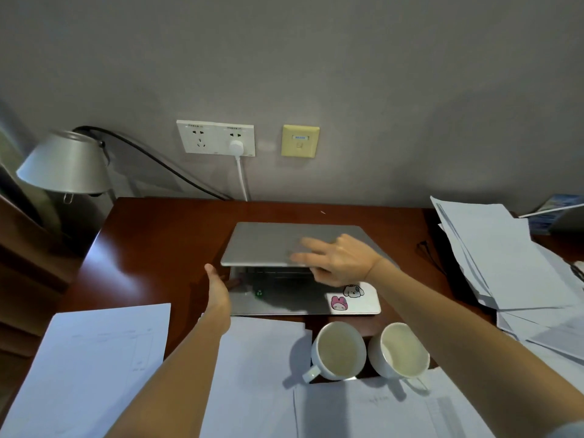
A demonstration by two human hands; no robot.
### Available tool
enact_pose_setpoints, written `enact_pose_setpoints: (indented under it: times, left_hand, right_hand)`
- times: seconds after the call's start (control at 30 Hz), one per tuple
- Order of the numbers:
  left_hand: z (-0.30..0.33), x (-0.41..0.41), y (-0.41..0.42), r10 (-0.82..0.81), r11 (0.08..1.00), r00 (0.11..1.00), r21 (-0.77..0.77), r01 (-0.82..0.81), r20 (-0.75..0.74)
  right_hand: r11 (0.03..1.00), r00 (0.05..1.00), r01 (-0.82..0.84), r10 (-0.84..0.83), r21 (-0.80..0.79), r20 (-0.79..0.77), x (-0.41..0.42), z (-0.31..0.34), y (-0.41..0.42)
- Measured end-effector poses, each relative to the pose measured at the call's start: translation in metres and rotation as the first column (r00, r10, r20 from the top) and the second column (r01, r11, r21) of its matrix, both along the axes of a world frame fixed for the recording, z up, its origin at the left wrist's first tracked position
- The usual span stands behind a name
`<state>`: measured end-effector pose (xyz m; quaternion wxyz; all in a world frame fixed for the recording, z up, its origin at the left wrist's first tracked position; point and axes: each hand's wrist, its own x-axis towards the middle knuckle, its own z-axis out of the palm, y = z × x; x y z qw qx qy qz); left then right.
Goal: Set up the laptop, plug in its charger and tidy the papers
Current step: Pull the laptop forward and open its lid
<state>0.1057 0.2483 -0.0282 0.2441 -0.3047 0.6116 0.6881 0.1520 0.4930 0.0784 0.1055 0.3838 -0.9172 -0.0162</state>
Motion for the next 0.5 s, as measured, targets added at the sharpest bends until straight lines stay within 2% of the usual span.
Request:
enact_pose_setpoints:
  times: [0.07,0.13,0.2,0.27,0.33,0.37,0.5]
  left_hand:
    - [0.000,0.000,0.004,-0.081,0.988,0.996,-0.132,0.077,-0.028]
    - [0.000,0.001,0.008,-0.235,0.910,0.970,-0.364,0.196,-0.066]
    - [0.001,0.003,0.013,-0.410,0.763,0.910,-0.568,0.308,-0.058]
    - [0.004,0.007,0.019,-0.557,0.581,0.830,-0.706,0.405,0.018]
    - [0.004,0.011,0.023,-0.646,0.404,0.754,-0.784,0.470,0.119]
    - [0.004,0.011,0.025,-0.661,0.350,0.735,-0.803,0.482,0.153]
    - [0.005,0.009,0.032,-0.678,0.228,0.694,-0.828,0.511,0.242]
  right_hand:
    - [1.000,0.997,-0.020,0.019,-0.013,-0.070,-0.011,0.009,0.004]
    - [0.999,0.989,0.001,-0.007,-0.042,-0.147,-0.023,0.017,0.007]
    - [0.989,0.970,0.079,-0.105,-0.123,-0.220,-0.035,0.022,0.010]
    - [0.954,0.928,0.185,-0.249,-0.235,-0.278,-0.047,0.025,0.012]
    - [0.897,0.873,0.243,-0.368,-0.368,-0.321,-0.058,0.026,0.013]
    - [0.865,0.842,0.264,-0.423,-0.427,-0.335,-0.063,0.028,0.012]
    - [0.705,0.684,0.449,-0.667,-0.549,-0.297,-0.084,0.038,0.005]
